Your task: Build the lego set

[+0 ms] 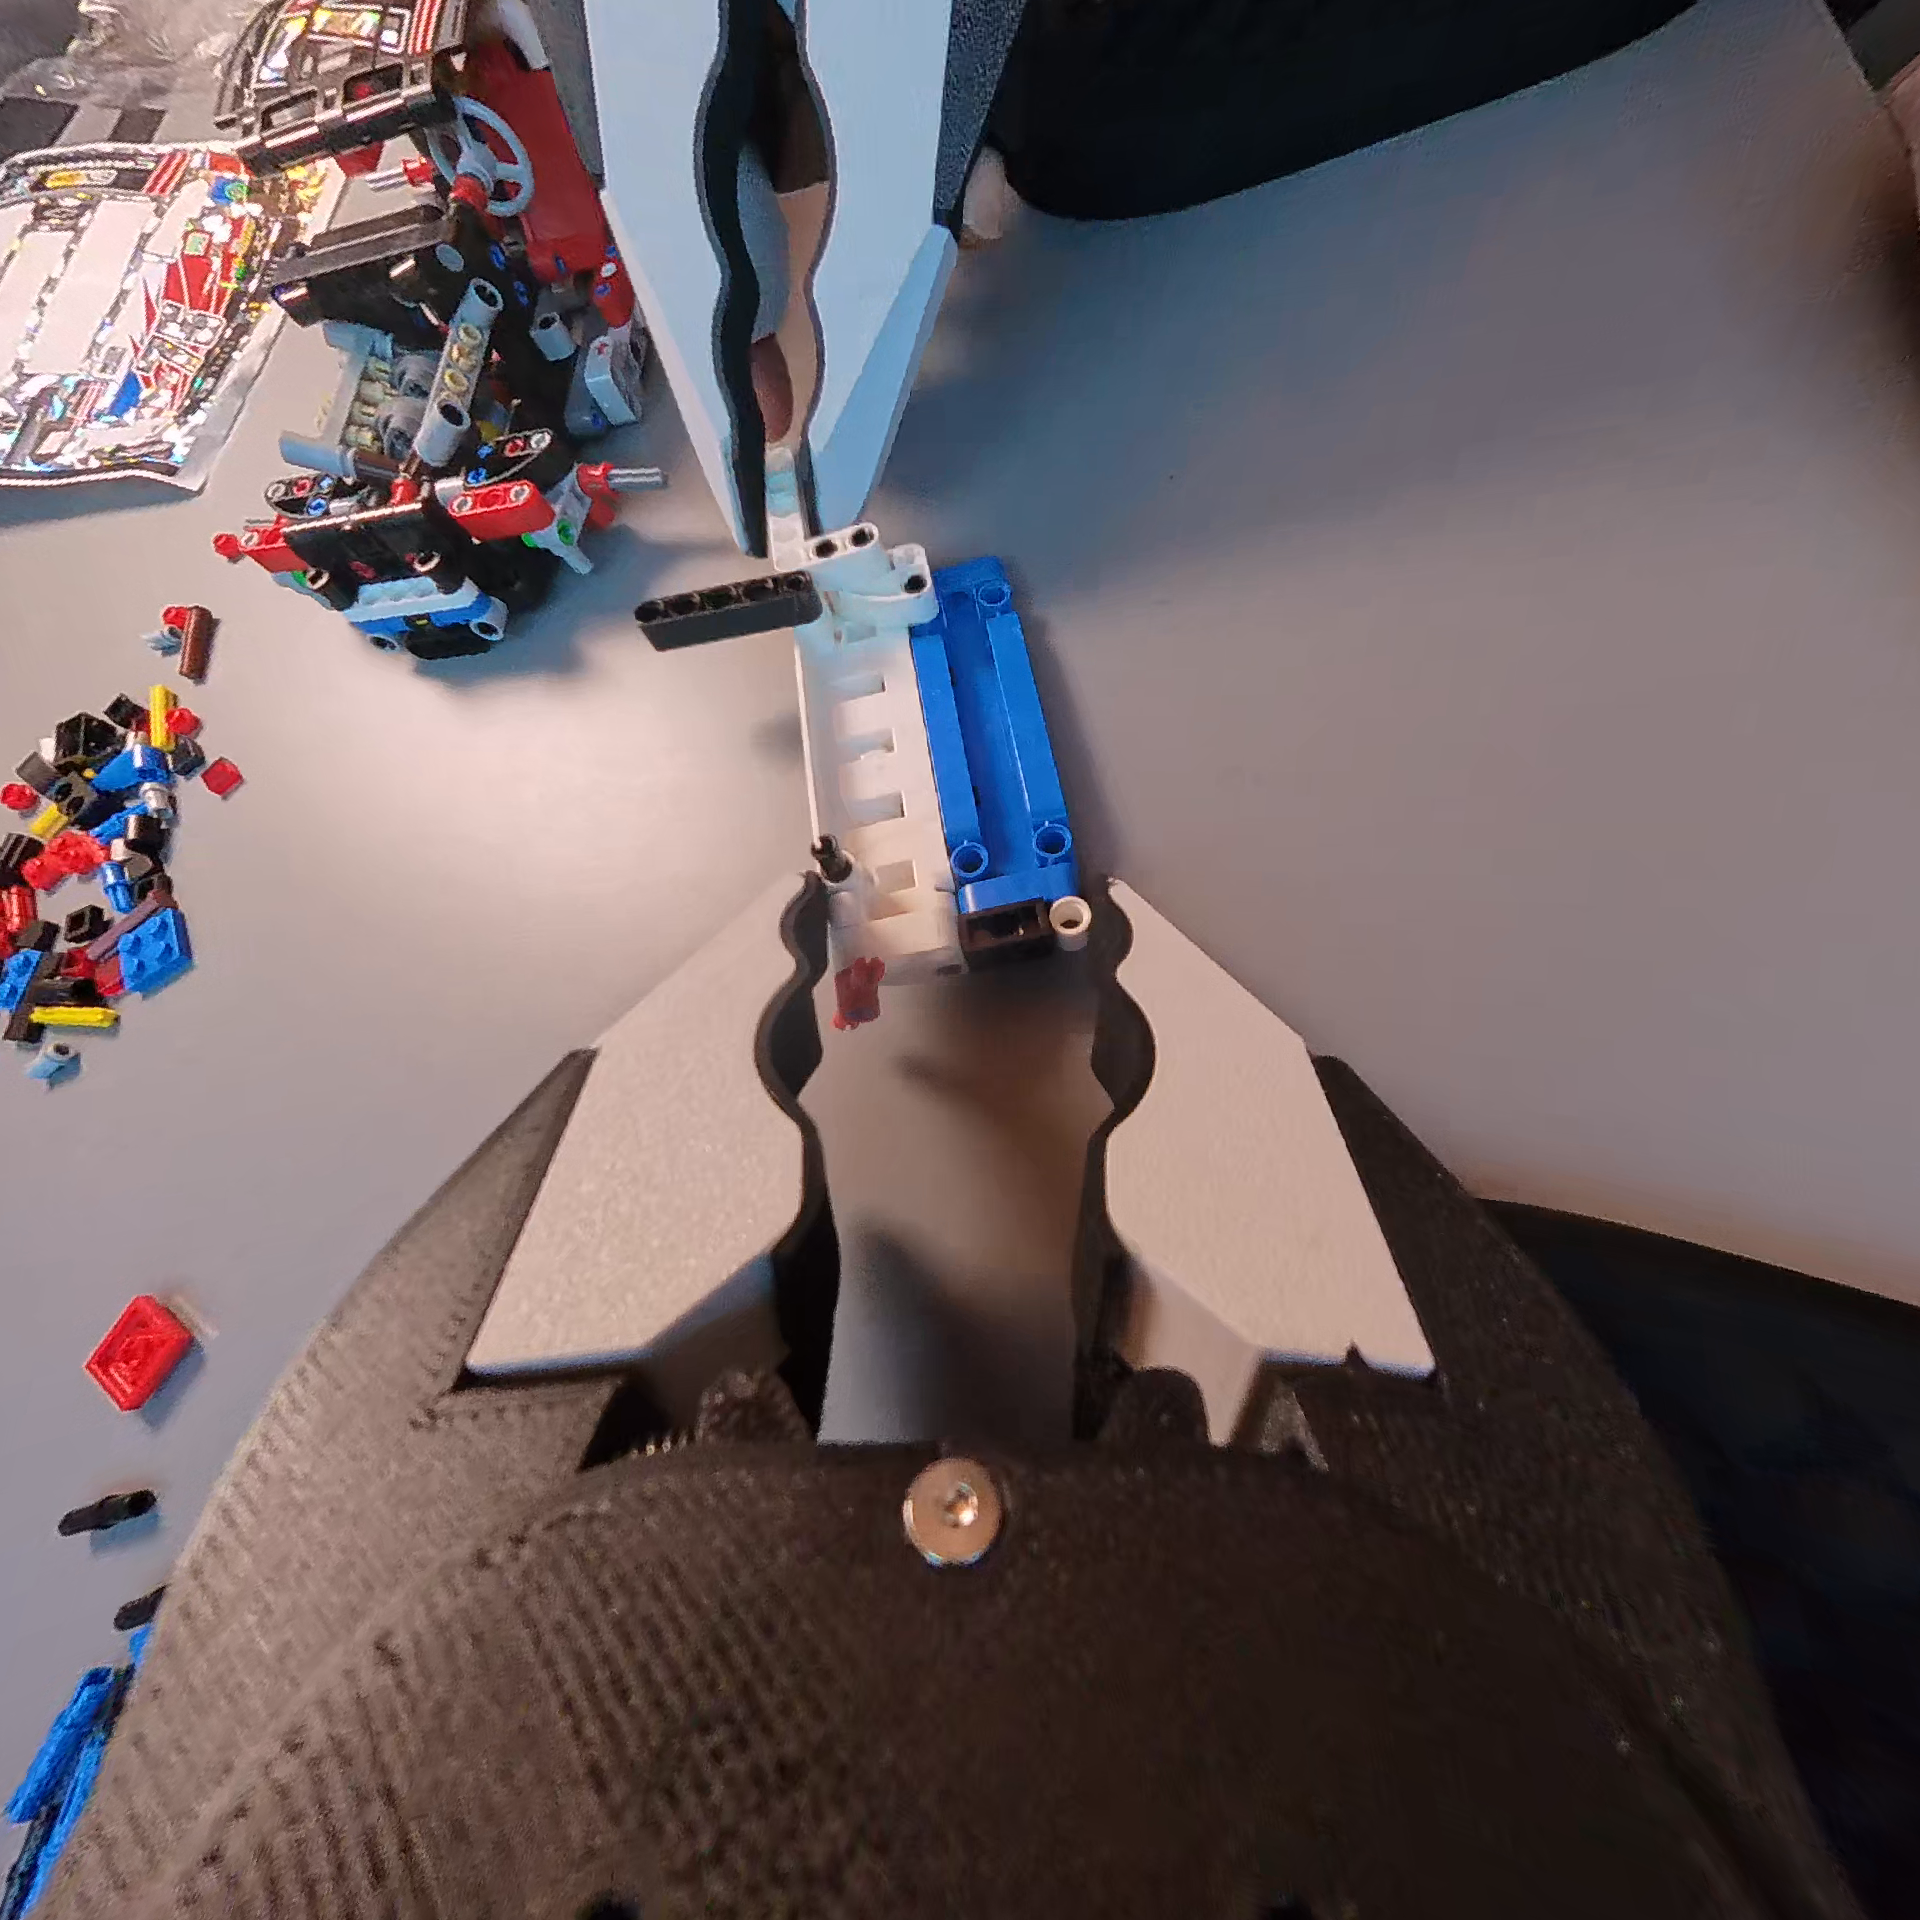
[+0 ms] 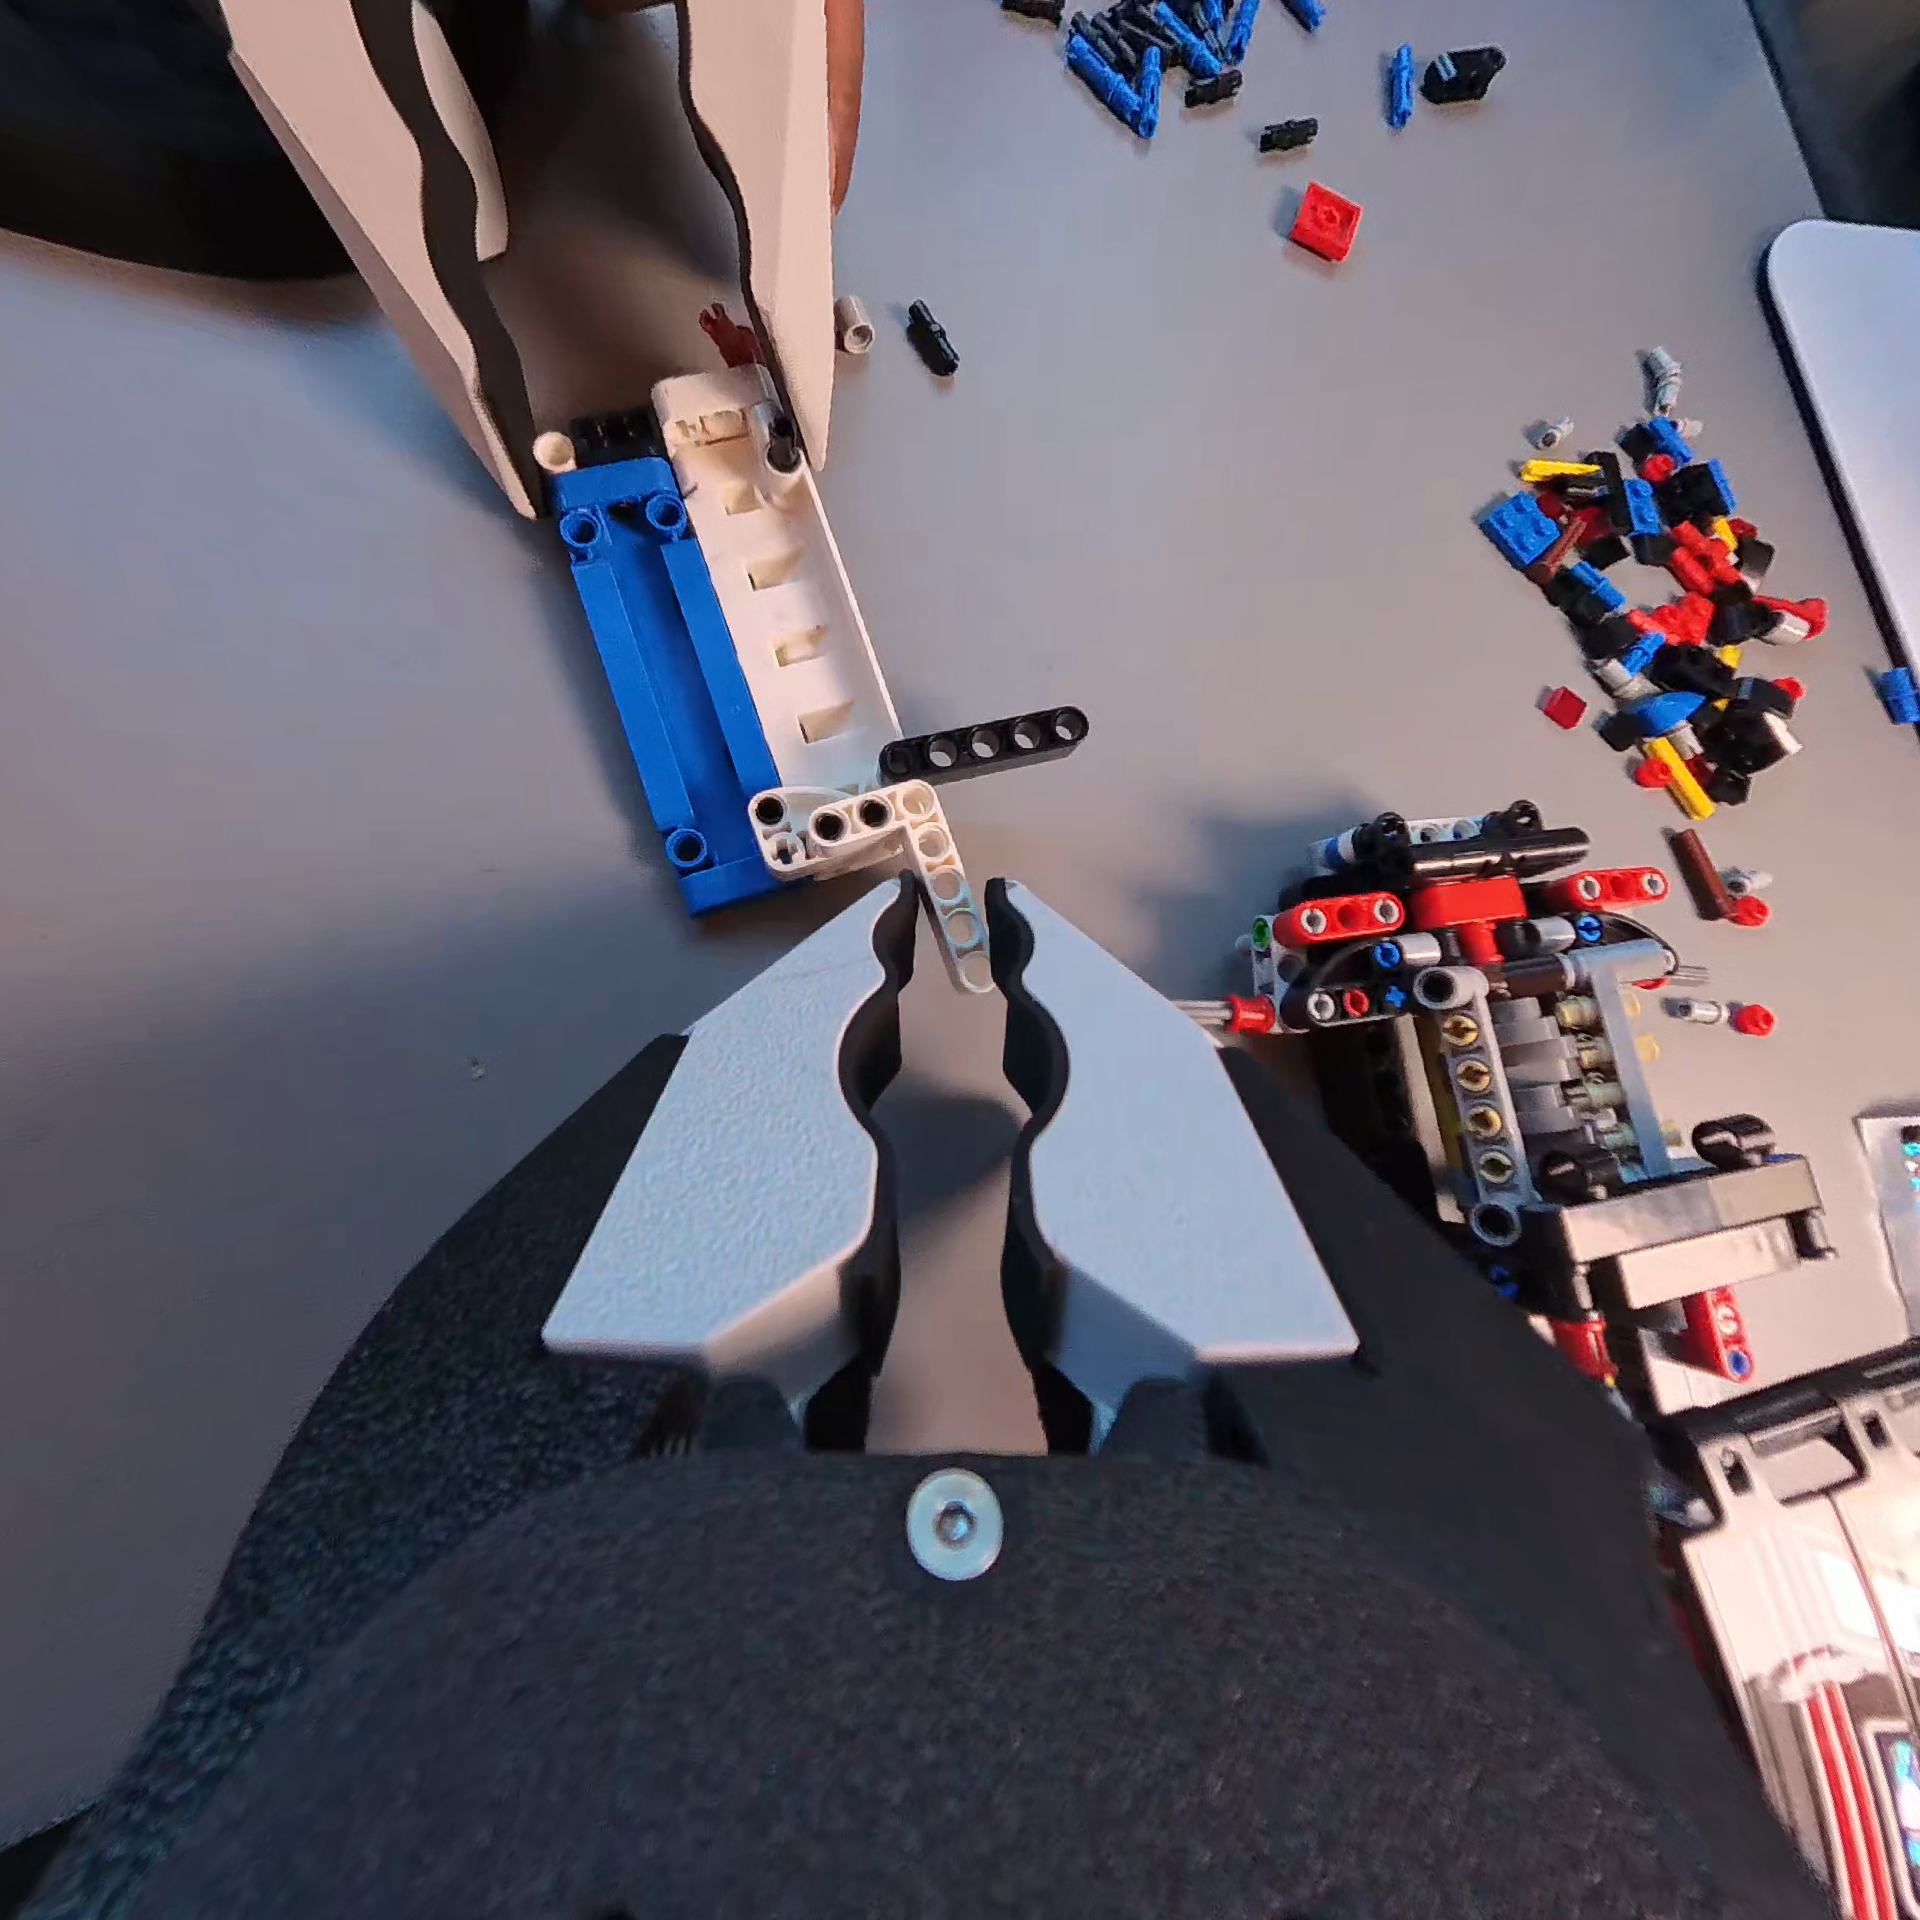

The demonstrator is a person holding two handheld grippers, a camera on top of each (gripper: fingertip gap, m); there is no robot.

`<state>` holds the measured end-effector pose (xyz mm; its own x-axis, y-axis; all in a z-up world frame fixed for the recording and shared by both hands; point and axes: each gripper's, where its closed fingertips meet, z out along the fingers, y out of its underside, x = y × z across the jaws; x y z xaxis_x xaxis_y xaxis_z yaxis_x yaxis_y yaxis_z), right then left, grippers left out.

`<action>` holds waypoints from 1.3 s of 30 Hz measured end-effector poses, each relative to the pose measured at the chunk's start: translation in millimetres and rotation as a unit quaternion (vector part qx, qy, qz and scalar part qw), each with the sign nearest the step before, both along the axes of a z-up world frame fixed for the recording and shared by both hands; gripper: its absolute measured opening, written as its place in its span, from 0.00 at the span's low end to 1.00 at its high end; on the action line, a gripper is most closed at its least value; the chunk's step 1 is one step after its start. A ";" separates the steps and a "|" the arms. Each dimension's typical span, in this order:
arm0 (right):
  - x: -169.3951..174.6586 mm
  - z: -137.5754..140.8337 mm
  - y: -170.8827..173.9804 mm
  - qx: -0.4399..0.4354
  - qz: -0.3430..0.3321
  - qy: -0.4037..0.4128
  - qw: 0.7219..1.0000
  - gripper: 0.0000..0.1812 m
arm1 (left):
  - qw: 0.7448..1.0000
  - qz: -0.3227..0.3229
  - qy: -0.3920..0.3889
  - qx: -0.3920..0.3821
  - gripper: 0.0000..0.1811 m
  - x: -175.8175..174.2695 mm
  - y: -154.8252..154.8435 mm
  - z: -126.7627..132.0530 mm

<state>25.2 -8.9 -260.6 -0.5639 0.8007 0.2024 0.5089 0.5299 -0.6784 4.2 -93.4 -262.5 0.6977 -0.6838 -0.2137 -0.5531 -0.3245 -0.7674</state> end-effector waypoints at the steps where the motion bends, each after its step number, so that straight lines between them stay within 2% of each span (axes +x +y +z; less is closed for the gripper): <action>1: 0.2 0.2 0.0 -0.001 0.000 0.000 1.000 0.06 | 1.000 0.000 0.001 0.001 0.27 0.0 0.2 -0.6; 4: 3.8 3.3 -0.7 -0.020 0.003 -0.003 1.000 0.08 | 1.000 -0.001 0.000 0.001 0.27 1.6 0.6 -0.2; 7: 5.2 20.9 -4.7 -0.094 -0.001 0.005 0.996 0.12 | 1.000 -0.001 0.012 0.000 0.27 2.1 0.8 -1.8; 12: -4.0 22.5 -16.6 -0.207 -0.046 -0.046 0.976 0.26 | 1.000 -0.011 0.015 0.009 0.27 6.6 0.5 -0.6; 19: -15.1 15.9 -25.0 -0.147 -0.027 -0.041 0.988 0.09 | 0.999 -0.027 0.018 0.011 0.27 12.2 -2.0 -1.0; 24: -14.0 23.5 -25.0 -0.164 -0.016 -0.020 0.986 0.07 | 0.999 -0.021 0.022 0.011 0.27 9.5 -1.4 -0.9; 29: -12.9 42.5 -7.0 -0.192 -0.044 0.022 0.980 0.08 | 0.999 -0.019 0.023 0.012 0.27 8.7 -1.1 -0.7; 34: -13.3 20.1 -21.5 -0.165 -0.029 -0.026 0.986 0.11 | 0.999 -0.022 0.027 0.017 0.27 9.9 -0.4 -0.3; 39: -17.1 14.6 -31.1 -0.146 -0.016 -0.032 0.989 0.04 | 0.999 -0.023 0.027 0.015 0.27 9.5 -1.3 -0.6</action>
